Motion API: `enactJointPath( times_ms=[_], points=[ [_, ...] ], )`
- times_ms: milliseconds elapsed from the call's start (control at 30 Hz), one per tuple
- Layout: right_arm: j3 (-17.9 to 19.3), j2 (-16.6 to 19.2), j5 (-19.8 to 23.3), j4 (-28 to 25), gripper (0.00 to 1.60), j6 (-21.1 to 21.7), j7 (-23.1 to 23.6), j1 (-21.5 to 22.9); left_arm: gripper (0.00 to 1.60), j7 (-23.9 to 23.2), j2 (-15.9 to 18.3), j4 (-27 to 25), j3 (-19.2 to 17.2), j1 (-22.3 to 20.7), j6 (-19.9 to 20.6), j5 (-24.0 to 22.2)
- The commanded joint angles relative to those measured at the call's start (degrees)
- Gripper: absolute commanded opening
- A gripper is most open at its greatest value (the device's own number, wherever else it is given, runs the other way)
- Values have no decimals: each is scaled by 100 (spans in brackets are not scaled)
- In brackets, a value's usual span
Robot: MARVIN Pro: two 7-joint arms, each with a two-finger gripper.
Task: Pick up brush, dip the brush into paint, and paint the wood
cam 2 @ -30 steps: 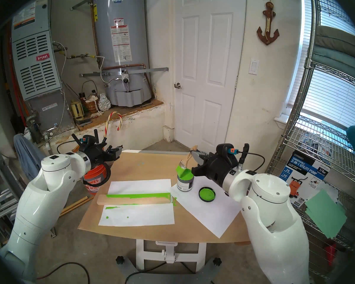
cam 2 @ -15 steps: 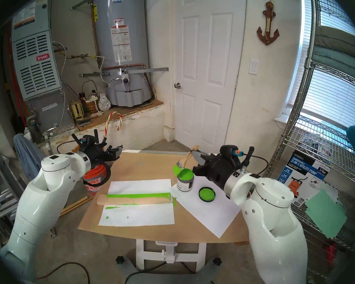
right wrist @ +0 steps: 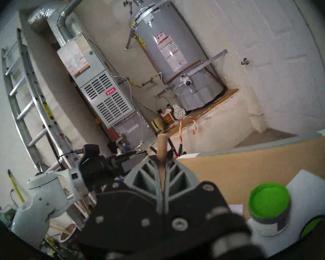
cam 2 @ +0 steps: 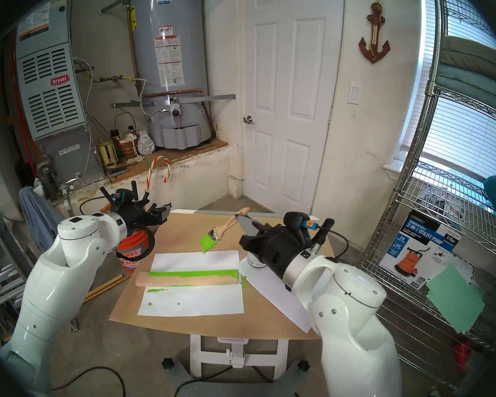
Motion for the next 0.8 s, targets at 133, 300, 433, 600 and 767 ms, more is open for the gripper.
enactJointPath(
  times_ms=[133,300,433,600,767],
  points=[
    [-1148,39,512,403,0,-497,-992,255,160,1,11,-89,-48,-56,-16,-7],
    [-1478,133,846,616,0,-878,-1335,420,160,2,11,-91,-49,-55,-15,-8],
    [-1741,197,1108,719,0,-1152,-1709,605,160,2,11,-93,-50,-55,-15,-8],
    [-2005,278,1304,874,0,-1484,-2058,786,160,3,10,-95,-51,-54,-14,-9],
    [-2323,382,1546,1118,0,-1822,-2302,998,160,3,10,-96,-52,-53,-13,-9]
  ],
)
